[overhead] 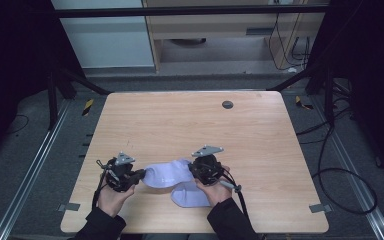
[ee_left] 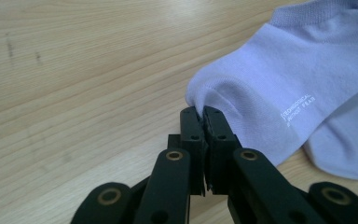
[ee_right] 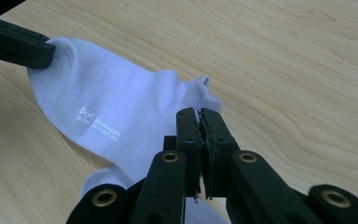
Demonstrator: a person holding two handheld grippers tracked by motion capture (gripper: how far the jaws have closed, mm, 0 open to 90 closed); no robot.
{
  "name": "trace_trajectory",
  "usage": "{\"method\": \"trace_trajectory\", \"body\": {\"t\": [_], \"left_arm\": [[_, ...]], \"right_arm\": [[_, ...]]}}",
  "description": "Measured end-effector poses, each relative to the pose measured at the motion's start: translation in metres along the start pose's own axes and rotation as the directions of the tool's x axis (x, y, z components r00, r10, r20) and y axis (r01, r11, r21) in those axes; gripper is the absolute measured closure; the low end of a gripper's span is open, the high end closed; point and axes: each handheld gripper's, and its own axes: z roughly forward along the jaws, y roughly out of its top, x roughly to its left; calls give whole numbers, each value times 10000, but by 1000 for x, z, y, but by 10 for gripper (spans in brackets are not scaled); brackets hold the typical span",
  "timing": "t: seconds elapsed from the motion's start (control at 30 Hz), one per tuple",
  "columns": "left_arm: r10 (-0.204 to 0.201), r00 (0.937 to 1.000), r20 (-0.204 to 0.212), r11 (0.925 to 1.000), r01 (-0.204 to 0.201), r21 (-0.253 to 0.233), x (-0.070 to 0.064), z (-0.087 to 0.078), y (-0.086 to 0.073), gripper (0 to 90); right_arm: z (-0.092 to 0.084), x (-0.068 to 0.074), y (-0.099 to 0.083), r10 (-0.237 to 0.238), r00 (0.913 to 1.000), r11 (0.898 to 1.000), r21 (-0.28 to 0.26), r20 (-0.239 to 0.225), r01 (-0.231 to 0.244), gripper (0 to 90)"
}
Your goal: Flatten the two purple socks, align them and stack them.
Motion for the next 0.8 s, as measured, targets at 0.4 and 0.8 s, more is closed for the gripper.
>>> {"method": "trace_trajectory", "body": {"t": [0.4, 0.8], "left_arm": [[555, 9968, 580, 9984, -557, 14, -34, 4, 11, 873], [1067, 9900, 926, 9933, -1103, 344, -58, 19, 13, 873]], "right_arm": [[-42, -24, -27, 250, 9992, 9996, -96, 299, -247, 874], [-58, -31, -54, 413, 9981, 9991, -50, 455, -411, 873]]}}
